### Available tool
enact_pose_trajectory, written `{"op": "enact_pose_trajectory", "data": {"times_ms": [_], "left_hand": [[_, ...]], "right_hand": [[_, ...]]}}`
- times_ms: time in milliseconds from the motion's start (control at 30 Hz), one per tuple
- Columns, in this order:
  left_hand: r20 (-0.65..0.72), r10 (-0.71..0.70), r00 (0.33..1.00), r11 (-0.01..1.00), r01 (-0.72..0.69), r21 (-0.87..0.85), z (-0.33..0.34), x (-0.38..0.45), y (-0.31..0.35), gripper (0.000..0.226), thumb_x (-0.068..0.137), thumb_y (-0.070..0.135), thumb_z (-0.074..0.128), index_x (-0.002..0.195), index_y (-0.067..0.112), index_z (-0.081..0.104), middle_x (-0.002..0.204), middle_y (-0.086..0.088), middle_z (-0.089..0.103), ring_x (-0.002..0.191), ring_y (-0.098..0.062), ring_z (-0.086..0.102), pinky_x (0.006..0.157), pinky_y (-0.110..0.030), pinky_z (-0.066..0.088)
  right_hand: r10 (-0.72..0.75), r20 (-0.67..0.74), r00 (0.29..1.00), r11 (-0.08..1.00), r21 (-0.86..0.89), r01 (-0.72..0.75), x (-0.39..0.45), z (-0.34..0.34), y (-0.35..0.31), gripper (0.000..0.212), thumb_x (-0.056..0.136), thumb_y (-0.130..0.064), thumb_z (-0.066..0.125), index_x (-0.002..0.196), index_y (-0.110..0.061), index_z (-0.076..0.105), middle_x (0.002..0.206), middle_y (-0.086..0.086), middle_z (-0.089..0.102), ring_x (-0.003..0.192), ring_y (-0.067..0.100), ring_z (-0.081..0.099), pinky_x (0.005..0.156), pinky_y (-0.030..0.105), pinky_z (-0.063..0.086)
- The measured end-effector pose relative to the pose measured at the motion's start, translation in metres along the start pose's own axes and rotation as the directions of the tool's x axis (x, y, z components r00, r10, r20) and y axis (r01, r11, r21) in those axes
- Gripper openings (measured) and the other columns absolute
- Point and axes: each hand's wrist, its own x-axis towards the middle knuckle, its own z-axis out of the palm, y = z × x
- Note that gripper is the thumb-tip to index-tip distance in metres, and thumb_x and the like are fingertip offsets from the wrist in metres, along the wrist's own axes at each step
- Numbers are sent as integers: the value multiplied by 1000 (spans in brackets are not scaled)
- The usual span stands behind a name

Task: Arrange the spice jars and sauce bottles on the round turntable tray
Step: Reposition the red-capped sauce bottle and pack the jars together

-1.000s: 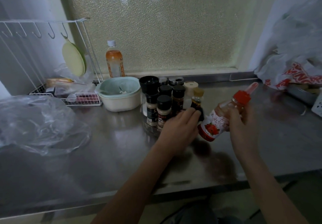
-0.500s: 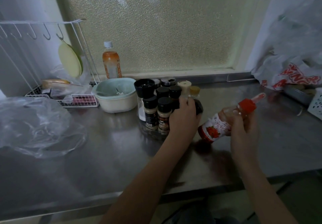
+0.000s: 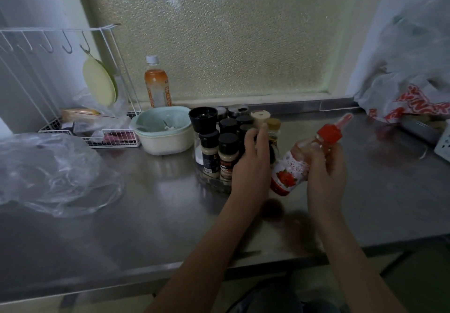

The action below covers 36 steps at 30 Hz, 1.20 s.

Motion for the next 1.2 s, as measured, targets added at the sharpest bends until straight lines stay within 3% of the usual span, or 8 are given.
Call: {"op": "enact_pose_trajectory", "data": {"times_ms": [167, 300, 367, 567, 767, 900, 1000, 1200], "left_hand": [[-206, 202, 958, 979, -193, 62, -28, -15, -18, 21, 91, 19, 37, 107, 8, 45, 105, -17, 58, 72, -30, 64, 46, -28, 48], [-373, -208, 904, 978, 194, -75, -44, -20, -43, 32, 72, 1, 50, 104, 5, 48, 99, -20, 54, 84, -29, 54, 61, -31, 46], [-305, -407, 861, 913, 388, -124, -43, -21, -61, 40, 66, -1, 52, 107, -2, 48, 103, -23, 50, 93, -36, 50, 74, -39, 45], [32, -605, 796, 796, 605, -4, -37, -25, -79, 33, 78, 10, 54, 110, 2, 56, 110, -20, 57, 109, -37, 47, 90, -44, 36], [35, -535, 844, 838, 525, 148, -39, -30, -72, 39, 77, 34, 62, 110, 14, 56, 112, -6, 59, 108, -30, 43, 86, -39, 29], [18, -478, 878, 873, 472, 120, -37, -29, -75, 29, 79, 37, 63, 102, 19, 59, 104, -1, 66, 105, -28, 47, 84, -39, 28], [-14, -504, 864, 862, 503, 61, -38, -26, -73, 23, 79, 34, 65, 94, 17, 59, 93, -1, 67, 101, -26, 48, 85, -39, 29], [-7, -467, 884, 884, 467, 26, -38, -22, -70, 8, 82, 21, 62, 78, 15, 61, 82, -1, 64, 94, -26, 51, 74, -30, 18]], "right_hand": [[-105, 68, 992, 989, -93, 111, -4, 21, -13, 25, 85, -47, 54, 102, -29, 53, 91, -15, 60, 87, 5, 61, 74, 27, 53], [-212, 197, 957, 934, -246, 258, 1, 39, -18, 19, 87, -45, 58, 100, -33, 50, 82, -22, 55, 77, -4, 56, 69, 19, 46], [-220, 256, 941, 915, -281, 290, 6, 47, -20, 19, 87, -43, 58, 102, -32, 53, 79, -22, 55, 74, -6, 53, 65, 10, 39], [-259, 326, 909, 872, -326, 366, 16, 61, -14, 36, 89, -43, 56, 117, -20, 56, 97, 1, 65, 87, 15, 55, 73, 27, 38], [-307, 239, 921, 881, -296, 370, 15, 59, -13, 34, 90, -42, 54, 113, -17, 57, 90, -2, 60, 83, 17, 56, 70, 28, 39], [-270, 183, 945, 915, -256, 311, 15, 51, -16, 31, 88, -42, 58, 111, -21, 55, 81, -19, 53, 78, 1, 54, 71, 27, 43], [-244, 106, 964, 945, -198, 260, 14, 34, -22, 34, 84, -50, 55, 110, -29, 51, 88, -24, 53, 83, 10, 58, 73, 29, 48], [-230, 4, 973, 969, -93, 229, 5, 6, -24, 24, 90, -44, 49, 107, -28, 46, 93, -22, 54, 81, -11, 57, 68, 7, 45]]}}
